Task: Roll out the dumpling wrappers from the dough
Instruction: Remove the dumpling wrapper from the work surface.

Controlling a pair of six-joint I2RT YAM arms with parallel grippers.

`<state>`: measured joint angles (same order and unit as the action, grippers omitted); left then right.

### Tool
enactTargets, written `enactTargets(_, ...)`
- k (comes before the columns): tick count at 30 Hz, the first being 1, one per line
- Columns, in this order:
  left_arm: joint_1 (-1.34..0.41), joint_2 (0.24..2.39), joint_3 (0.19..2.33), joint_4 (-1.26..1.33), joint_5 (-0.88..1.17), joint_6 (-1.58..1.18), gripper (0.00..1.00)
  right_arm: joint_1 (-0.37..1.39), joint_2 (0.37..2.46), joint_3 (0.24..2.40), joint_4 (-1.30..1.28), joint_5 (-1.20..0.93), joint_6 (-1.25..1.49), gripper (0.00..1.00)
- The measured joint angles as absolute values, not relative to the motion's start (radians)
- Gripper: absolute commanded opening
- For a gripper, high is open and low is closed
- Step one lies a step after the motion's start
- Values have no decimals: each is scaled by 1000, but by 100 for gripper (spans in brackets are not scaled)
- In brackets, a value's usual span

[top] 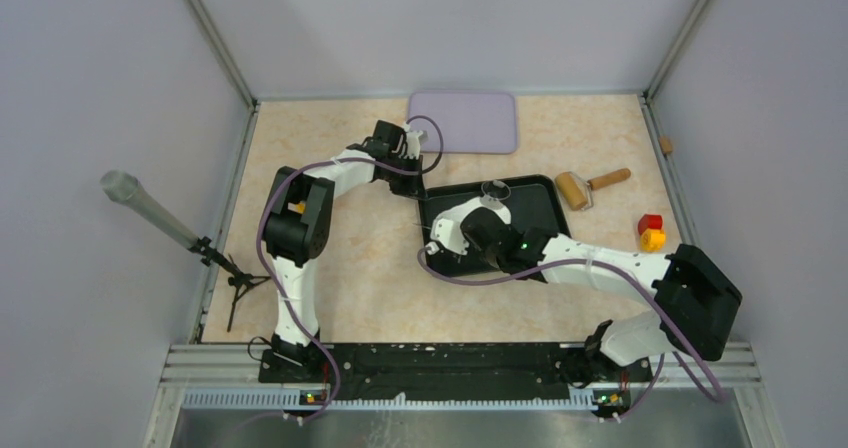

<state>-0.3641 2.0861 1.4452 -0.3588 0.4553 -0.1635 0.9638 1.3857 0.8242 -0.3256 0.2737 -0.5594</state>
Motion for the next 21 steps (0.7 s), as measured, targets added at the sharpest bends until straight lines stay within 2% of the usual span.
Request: enactTargets(21,-366,2080,1436,-349,447,-167,0,959,1385,803,-358,396,-626,0)
